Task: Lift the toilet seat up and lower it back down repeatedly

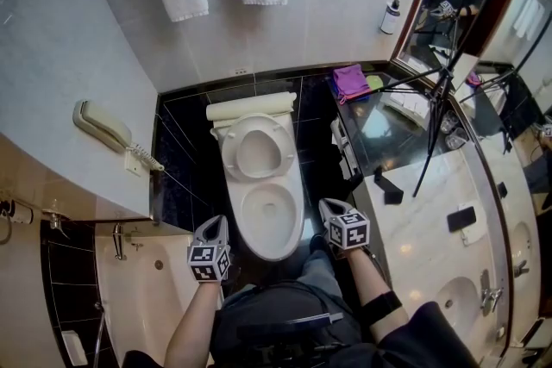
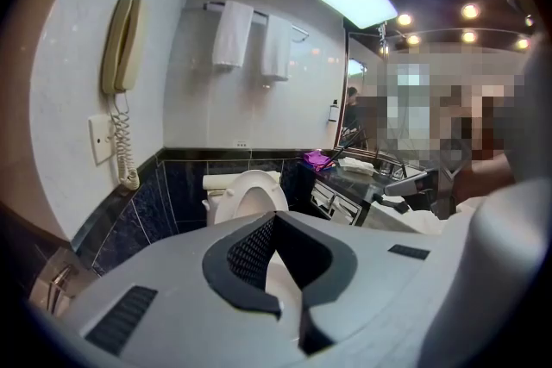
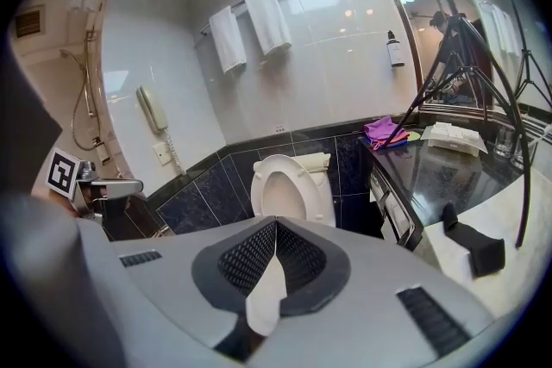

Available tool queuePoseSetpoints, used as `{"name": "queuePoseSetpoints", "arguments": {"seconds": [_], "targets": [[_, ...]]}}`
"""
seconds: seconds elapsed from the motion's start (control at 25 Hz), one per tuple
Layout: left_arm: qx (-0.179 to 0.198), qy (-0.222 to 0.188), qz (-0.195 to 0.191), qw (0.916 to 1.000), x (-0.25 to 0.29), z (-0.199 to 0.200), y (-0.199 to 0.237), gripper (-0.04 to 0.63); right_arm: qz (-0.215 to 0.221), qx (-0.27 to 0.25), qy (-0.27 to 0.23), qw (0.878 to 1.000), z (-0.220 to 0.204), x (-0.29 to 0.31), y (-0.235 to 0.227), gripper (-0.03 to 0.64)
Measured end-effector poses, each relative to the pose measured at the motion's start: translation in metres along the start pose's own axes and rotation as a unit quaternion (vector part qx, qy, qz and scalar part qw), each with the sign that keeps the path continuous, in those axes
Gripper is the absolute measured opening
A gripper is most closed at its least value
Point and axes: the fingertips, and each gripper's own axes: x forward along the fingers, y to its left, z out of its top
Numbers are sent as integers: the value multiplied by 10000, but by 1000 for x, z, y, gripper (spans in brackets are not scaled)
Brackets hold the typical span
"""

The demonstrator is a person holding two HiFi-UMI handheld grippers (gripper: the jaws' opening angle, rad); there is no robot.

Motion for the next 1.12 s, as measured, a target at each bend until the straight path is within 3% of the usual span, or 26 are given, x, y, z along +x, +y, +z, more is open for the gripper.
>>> {"name": "queuePoseSetpoints", "arguments": {"seconds": [0.24,0.56,0.88,1.12], "targets": [[58,-4,42,10000,4,3,1,0,34,-194,30,9998,-1,5,1,19],[107,45,83,9999,32,17,1,0,-171,-1265,183,9916,38,31,-7,25],[-80,65,249,9996,84,35,5,0,-59,-2212,417,9743,84,94,-22,134],[295,183,289,9990,128,40,4,0,21,-2771,476,9596,114,152,-37,183]]}}
